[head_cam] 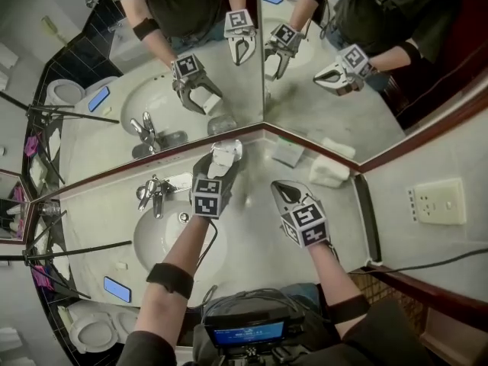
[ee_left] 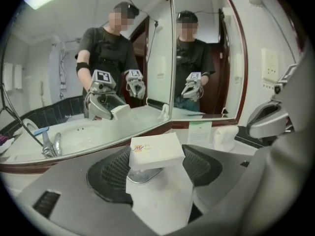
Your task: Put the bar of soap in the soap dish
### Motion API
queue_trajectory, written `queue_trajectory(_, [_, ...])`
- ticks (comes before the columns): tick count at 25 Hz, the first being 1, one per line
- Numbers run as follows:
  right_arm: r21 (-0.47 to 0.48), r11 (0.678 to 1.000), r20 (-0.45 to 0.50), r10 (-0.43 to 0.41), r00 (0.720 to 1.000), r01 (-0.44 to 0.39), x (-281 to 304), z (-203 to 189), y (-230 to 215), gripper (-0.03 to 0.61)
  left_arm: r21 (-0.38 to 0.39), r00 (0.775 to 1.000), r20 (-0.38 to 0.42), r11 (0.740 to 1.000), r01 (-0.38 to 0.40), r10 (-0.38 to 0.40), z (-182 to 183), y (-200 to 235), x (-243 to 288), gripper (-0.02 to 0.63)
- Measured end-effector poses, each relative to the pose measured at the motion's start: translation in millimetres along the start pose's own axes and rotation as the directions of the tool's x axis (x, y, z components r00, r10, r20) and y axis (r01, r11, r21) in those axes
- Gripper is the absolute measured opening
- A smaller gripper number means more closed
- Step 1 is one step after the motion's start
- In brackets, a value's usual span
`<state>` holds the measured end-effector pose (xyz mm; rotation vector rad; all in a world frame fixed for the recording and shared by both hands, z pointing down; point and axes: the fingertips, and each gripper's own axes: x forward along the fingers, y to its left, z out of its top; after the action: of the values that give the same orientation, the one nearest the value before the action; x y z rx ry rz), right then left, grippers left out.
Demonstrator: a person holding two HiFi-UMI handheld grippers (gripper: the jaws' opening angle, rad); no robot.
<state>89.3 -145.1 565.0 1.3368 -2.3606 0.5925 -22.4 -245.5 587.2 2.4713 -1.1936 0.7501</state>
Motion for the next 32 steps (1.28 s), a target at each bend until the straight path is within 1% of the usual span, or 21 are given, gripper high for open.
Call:
queue_trajectory(3, [-0.007,0.999,0.024,0.036,0.999,-0.036,-3,9,10,0.020,0.016,0.993,0.115,1.000,0.007,-0.009,11,-15,-39,0.328])
queue_trajectory(6, [-0.029,0.998,0.039,0.063,0.997,-0.061,-4,18,23,0.020,0.029,0.980,0.198,1.000,-0.005,-0.001,14,-29,-79,0.328])
queue_trajectory(8, [-0.047,0.996,0.044,0.078,0.996,-0.076,-5,23,33,0.020,0.029,0.973,0.230,0.999,-0.022,0.014,13,-37,-102,0.328])
queue_trajectory(11, [-0.073,0.992,0.040,0.102,0.994,-0.099,-7,26,47,0.020,-0.016,0.968,0.244,0.998,-0.061,0.063,6,-47,-130,0.328])
queue_trajectory(13, [-0.088,0.990,0.034,0.113,0.993,-0.110,-8,25,54,0.020,-0.016,0.970,0.230,0.997,-0.074,0.075,-6,-51,-141,0.328])
queue_trajectory(15, [-0.099,0.988,0.029,0.120,0.992,-0.117,-10,24,60,0.020,0.006,0.974,0.214,0.997,-0.076,0.073,-19,-52,-147,0.328])
queue_trajectory(20, [-0.119,0.984,0.018,0.132,0.991,-0.129,-14,19,71,0.020,0.031,0.983,0.174,0.997,-0.071,0.065,-30,-59,-155,0.328])
queue_trajectory(26, [-0.138,0.984,-0.007,0.111,0.994,-0.111,-20,2,63,0.020,0.111,0.998,0.059,0.994,0.009,-0.016,-47,-82,-128,0.328])
queue_trajectory(30, [-0.122,0.989,-0.033,0.079,0.996,-0.082,-25,-17,46,0.020,0.150,0.997,-0.031,0.986,0.078,-0.074,-66,-100,-94,0.328])
queue_trajectory(32, [-0.110,0.992,-0.049,0.063,0.997,-0.068,-27,-28,37,0.020,0.151,0.992,-0.076,0.983,0.107,-0.097,-81,-108,-75,0.328])
